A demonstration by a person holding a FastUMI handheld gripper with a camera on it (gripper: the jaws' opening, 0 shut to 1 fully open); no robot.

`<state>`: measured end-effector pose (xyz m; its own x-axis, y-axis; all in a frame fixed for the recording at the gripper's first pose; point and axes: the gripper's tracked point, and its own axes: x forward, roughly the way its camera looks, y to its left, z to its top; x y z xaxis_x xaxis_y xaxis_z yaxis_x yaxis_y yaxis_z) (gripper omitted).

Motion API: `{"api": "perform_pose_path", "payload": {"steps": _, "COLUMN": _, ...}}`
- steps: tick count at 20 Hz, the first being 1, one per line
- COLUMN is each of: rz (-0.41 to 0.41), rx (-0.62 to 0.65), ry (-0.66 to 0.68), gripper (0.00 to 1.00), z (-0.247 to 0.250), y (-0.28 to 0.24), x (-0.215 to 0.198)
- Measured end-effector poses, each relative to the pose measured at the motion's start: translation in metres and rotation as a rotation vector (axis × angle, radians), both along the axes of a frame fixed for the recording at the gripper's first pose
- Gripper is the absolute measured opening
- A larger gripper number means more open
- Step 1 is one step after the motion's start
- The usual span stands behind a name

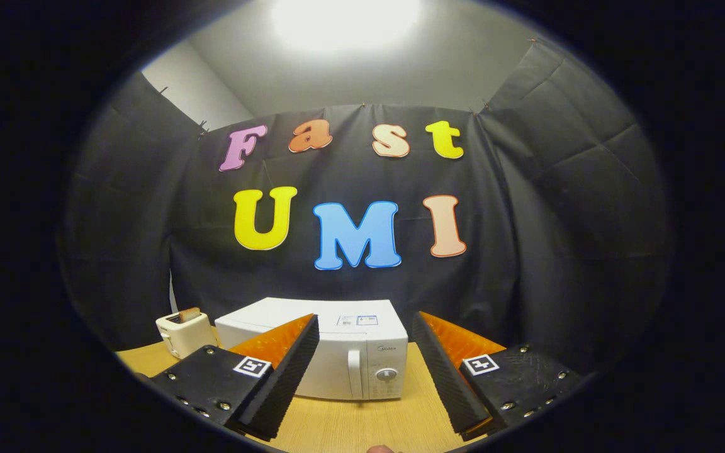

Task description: Open the microwave, put the food inside, and close the microwave door.

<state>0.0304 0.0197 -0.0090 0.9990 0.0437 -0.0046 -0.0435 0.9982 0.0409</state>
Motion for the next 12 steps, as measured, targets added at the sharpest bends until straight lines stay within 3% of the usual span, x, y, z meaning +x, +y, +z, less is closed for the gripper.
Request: {"api": "perform_pose_path", "payload": {"steps": 12, "rz": 0.048, "rx": -0.018, "ry": 0.093, "gripper": 0.95, "z": -0.060, "y": 0.017, "x": 0.071}}
